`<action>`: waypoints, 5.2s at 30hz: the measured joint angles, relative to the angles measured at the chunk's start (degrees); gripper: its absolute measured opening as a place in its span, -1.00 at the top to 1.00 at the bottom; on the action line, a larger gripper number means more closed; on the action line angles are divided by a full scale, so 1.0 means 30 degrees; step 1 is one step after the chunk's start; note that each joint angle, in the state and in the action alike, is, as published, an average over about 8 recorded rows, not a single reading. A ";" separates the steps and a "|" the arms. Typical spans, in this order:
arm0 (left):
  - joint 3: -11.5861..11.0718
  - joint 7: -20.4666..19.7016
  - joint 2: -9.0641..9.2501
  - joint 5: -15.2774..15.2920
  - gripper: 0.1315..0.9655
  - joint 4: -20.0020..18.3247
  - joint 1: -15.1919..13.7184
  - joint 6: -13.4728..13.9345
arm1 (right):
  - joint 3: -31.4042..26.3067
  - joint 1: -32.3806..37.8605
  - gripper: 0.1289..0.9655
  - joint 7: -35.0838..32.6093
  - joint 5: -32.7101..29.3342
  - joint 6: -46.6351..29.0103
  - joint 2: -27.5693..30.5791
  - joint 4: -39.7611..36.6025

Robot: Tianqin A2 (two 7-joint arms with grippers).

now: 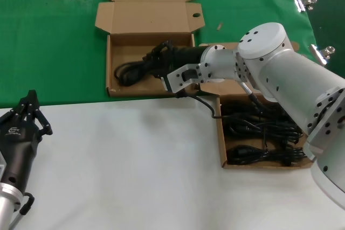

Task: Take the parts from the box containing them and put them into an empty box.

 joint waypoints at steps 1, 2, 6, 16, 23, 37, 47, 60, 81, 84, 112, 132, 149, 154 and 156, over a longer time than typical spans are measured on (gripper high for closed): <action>0.0000 0.0000 0.0000 0.0000 0.98 0.0000 0.0000 0.0000 | -0.0198 -0.0004 0.67 -0.0018 0.0214 0.0025 0.0000 0.0021; 0.0000 0.0000 0.0000 0.0000 0.98 0.0000 0.0000 0.0000 | -0.0388 -0.0007 0.64 -0.0034 0.0413 0.0046 0.0000 0.0039; 0.0000 0.0000 0.0000 0.0000 0.98 0.0000 0.0000 0.0000 | -0.1001 -0.0009 0.64 -0.0098 0.1083 0.0107 0.0000 0.0083; 0.0000 0.0000 0.0000 0.0000 0.98 0.0000 0.0000 0.0000 | -0.1225 0.0051 0.21 -0.0300 0.1963 0.0190 0.0000 -0.0060; 0.0000 0.0000 0.0000 0.0000 0.98 0.0000 0.0000 0.0000 | -0.0484 0.0223 -0.23 -0.0495 0.2045 0.0223 0.0000 -0.0265; 0.0000 0.0000 0.0000 0.0000 0.98 0.0000 0.0000 0.0000 | 0.3930 0.1293 -0.77 -0.1133 0.0255 -0.0221 0.0247 -0.1323; 0.0000 0.0000 0.0000 0.0000 0.98 0.0000 0.0000 0.0000 | 0.7556 0.1926 -0.93 -0.0994 -0.1383 -0.1352 0.1866 -0.1023; 0.0000 0.0000 0.0000 0.0000 0.98 0.0000 0.0000 0.0000 | 0.9494 -0.1156 -1.00 0.4211 -0.4397 -0.0919 0.6262 0.6870; 0.0000 0.0000 0.0000 0.0000 0.64 0.0000 0.0000 0.0000 | 1.0890 -0.4250 -1.00 0.6973 -0.4688 0.0637 0.6471 1.0084; 0.0000 0.0000 0.0000 0.0000 0.57 0.0000 0.0000 0.0000 | 1.1296 -0.5157 -1.00 0.7719 -0.4727 0.1093 0.6437 1.0914; 0.0000 0.0009 0.0000 -0.0004 -0.70 0.0000 0.0000 0.0000 | 1.5167 -1.3683 -1.00 1.4837 -0.5090 0.5451 0.6122 1.8811; 0.0000 0.0004 0.0000 -0.0003 -0.99 0.0000 0.0000 0.0000 | 1.7923 -1.9773 -1.00 1.9906 -0.5350 0.8553 0.5897 2.4438; -0.0001 0.0004 0.0000 -0.0004 -1.00 0.0000 0.0000 0.0000 | 1.9625 -2.3514 -1.00 2.3042 -0.5510 1.0468 0.5759 2.7914; -0.0001 0.0004 0.0000 -0.0004 -1.00 0.0000 0.0000 0.0000 | 1.9635 -2.3535 -1.00 2.3059 -0.5511 1.0479 0.5758 2.7933; -0.0001 0.0004 0.0000 -0.0004 -1.00 0.0000 0.0000 0.0000 | 1.9635 -2.3536 -1.00 2.3059 -0.5511 1.0479 0.5758 2.7934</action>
